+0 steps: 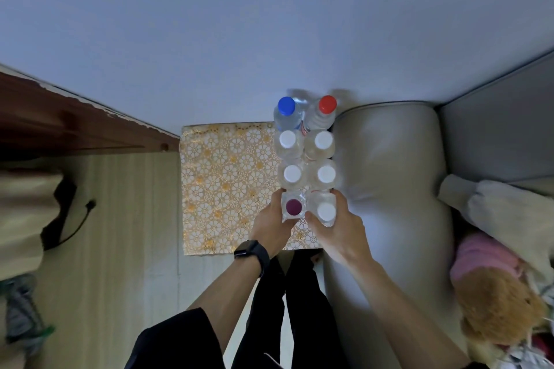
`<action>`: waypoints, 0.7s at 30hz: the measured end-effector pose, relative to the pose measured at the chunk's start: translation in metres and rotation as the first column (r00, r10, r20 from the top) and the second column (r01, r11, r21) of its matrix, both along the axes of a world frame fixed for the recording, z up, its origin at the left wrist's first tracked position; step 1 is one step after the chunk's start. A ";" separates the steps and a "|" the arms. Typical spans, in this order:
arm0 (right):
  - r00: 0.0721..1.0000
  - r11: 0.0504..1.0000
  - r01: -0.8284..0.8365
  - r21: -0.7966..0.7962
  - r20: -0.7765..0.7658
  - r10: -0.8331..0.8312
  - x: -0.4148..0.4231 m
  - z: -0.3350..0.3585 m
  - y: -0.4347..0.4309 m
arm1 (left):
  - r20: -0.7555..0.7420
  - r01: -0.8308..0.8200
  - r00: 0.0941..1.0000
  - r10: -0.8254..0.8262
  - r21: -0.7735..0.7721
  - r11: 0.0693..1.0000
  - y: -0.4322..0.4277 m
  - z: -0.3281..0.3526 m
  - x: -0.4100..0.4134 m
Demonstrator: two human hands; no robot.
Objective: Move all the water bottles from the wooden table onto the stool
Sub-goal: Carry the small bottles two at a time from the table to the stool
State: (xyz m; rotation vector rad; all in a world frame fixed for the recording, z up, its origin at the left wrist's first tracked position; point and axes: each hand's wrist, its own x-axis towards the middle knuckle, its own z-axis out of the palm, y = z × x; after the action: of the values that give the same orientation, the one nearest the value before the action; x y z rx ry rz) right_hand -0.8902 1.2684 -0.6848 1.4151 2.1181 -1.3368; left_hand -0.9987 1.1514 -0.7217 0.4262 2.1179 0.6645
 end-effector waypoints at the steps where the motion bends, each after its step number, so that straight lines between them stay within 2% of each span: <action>1: 1.000 1.000 0.011 0.001 -0.007 -0.011 0.000 -0.001 0.000 | -0.007 0.000 1.000 0.000 -0.001 1.000 0.001 -0.001 0.001; 6: 0.998 0.998 0.067 0.012 -0.016 -0.066 0.000 -0.006 0.000 | -0.034 -0.042 0.999 0.042 -0.016 0.999 0.003 -0.006 0.005; 10: 0.995 0.995 0.099 0.009 -0.011 -0.099 -0.006 -0.008 0.001 | -0.065 -0.016 0.998 0.013 -0.035 0.999 0.003 -0.006 0.006; 21: 0.994 0.995 0.092 -0.025 -0.055 -0.094 -0.002 -0.010 0.001 | -0.064 0.018 0.998 -0.020 -0.028 0.999 0.001 -0.004 0.003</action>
State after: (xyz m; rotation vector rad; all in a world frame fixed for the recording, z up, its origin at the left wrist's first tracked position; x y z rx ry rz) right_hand -0.8918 1.2692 -0.6952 1.5012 2.0885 -1.4467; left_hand -0.9959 1.1525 -0.7260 0.4578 2.1786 0.6171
